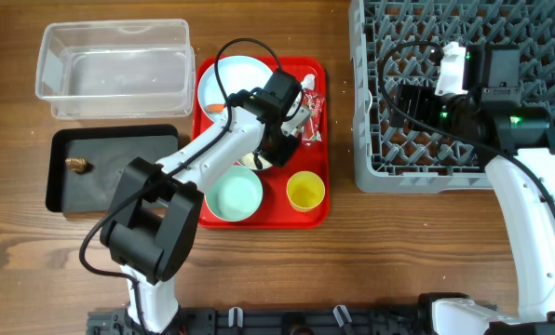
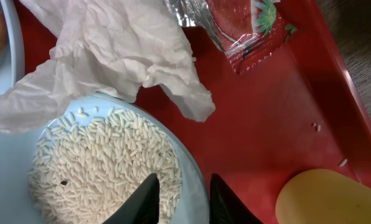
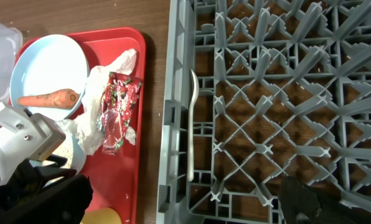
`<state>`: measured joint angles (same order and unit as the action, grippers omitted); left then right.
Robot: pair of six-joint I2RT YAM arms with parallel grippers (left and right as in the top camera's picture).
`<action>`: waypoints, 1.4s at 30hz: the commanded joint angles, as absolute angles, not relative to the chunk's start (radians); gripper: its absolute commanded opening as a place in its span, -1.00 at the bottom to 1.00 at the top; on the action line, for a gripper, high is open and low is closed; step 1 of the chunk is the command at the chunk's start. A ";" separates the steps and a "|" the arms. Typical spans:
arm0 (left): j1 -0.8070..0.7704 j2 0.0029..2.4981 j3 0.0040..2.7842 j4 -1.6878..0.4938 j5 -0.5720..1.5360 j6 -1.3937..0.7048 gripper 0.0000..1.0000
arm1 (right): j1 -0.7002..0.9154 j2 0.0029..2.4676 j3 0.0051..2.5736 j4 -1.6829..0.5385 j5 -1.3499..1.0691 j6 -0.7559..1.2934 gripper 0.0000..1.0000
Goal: Sort waste into correct bins and load items into the dishwasher rack
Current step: 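Tip the rice bowl over the black tray to pour out the rice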
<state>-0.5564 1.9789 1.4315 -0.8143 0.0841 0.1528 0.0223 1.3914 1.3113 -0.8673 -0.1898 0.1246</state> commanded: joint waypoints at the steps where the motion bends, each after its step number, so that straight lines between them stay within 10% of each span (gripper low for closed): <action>1: -0.559 2.006 1.407 -0.803 0.094 0.141 -0.49 | 0.018 1.401 1.330 -0.859 -0.180 0.133 0.98; 9: -0.559 2.022 1.407 -0.801 0.093 0.138 -0.92 | 0.018 1.401 1.330 -0.857 -0.181 0.133 0.98; 25: -0.511 1.838 1.672 -1.070 0.108 -0.010 -0.92 | 0.018 1.401 1.330 -0.849 -0.181 0.133 0.98; 42: 0.319 1.821 1.503 -1.223 0.768 0.179 -0.92 | 0.018 1.401 1.330 -0.849 -0.181 0.134 0.99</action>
